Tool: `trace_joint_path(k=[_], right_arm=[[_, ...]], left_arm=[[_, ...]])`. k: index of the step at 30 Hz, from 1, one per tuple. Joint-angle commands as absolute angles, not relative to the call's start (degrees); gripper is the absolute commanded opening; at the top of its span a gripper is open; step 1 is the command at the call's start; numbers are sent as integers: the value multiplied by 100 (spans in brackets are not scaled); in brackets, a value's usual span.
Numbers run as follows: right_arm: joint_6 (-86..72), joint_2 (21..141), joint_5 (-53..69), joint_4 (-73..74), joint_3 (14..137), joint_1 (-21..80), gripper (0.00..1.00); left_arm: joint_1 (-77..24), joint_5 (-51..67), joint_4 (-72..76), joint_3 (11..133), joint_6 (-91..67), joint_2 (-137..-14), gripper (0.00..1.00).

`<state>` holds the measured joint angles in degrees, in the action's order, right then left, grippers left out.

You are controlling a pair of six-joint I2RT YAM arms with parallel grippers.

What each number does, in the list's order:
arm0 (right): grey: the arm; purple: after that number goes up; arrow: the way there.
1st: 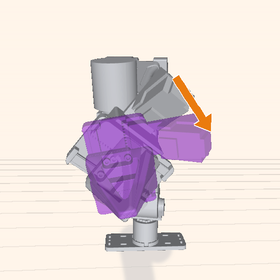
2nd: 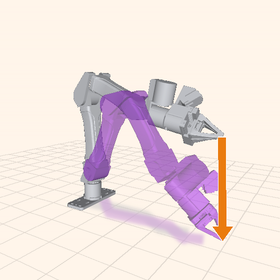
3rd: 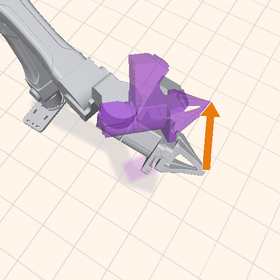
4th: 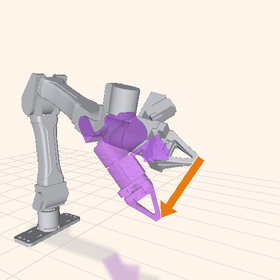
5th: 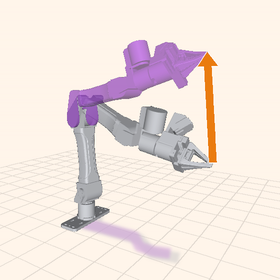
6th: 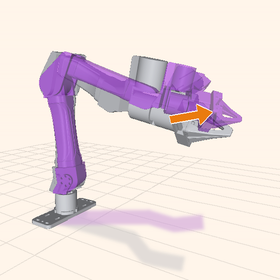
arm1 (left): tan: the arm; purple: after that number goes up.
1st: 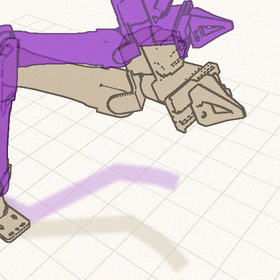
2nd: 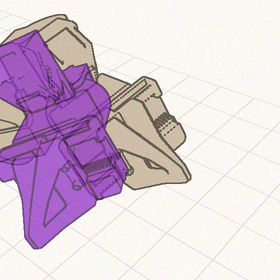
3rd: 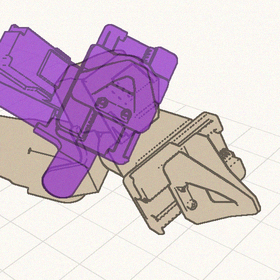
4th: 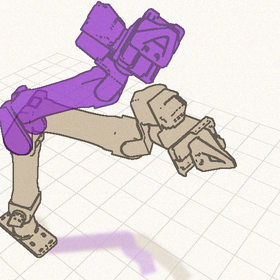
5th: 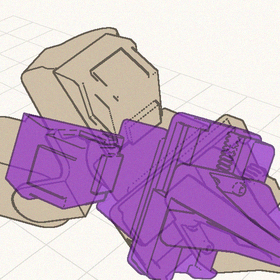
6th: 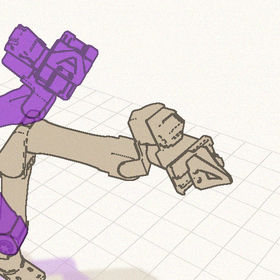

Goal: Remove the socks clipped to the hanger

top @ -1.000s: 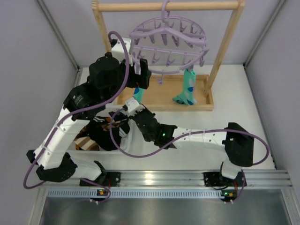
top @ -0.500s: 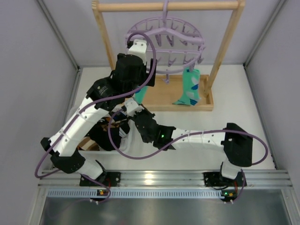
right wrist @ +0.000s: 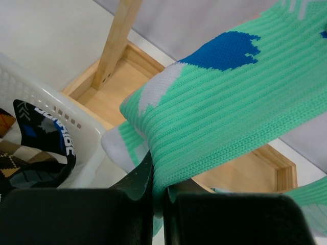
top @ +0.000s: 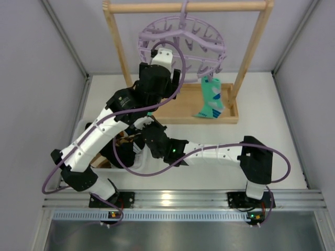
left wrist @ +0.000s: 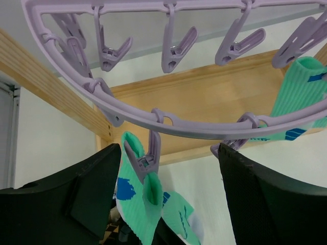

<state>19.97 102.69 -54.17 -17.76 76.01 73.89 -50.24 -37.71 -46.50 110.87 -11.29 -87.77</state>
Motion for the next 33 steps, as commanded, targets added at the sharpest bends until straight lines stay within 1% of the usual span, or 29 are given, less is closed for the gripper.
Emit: trace_joint_path(k=[1, 4, 8, 12, 17, 21, 22, 24, 25, 26, 28, 29, 32, 33], right_arm=[[2057, 10336, -5379, -1714, 7910, 7602, 0], [2048, 10336, -5335, -1714, 7919, 7620, 0], [2048, 10301, -5300, -1705, 7901, 7629, 0], [2065, 10248, -5282, -1731, 7866, 7655, 0], [2101, 10248, -5256, -1802, 7849, 7717, 0], [2083, 10283, -5238, -1793, 7822, 7726, 0], [2074, 10283, -5230, -1793, 7814, 7734, 0], [2074, 10257, -5230, -1802, 7787, 7752, 0], [2074, 10257, -5221, -1802, 7778, 7761, 0], [2066, 10257, -5212, -1810, 7761, 7761, 0], [2065, 10239, -5221, -1819, 7726, 7761, 0], [2048, 10239, -5212, -1819, 7708, 7769, 0], [1969, 10152, -5229, -1863, 7542, 7770, 0], [1943, 10099, -5221, -1889, 7428, 7778, 0]], left_arm=[[-5080, -4253, -4500, 10996, -949, -8815, 80], [-5071, -4473, -4491, 10943, -932, -8885, 74], [-5071, -4693, -4500, 10899, -932, -8947, 73], [-5071, -4658, -4491, 10907, -932, -9035, 73], [-5071, -4781, -4482, 10986, -940, -9167, 62], [-5045, -4921, -4491, 11048, -905, -9228, 57], [-5045, -4939, -4483, 11048, -897, -9237, 53], [-5010, -4957, -4482, 11048, -896, -9255, 50], [-5001, -4957, -4482, 11048, -896, -9264, 46], [-4992, -4948, -4491, 11057, -896, -9272, 39], [-4966, -4931, -4483, 11065, -905, -9272, 32], [-4966, -4913, -4482, 11074, -914, -9281, 22], [-4957, -4878, -4482, 11109, -940, -9281, 12], [-4957, -4861, -4482, 11109, -940, -9281, 6]])
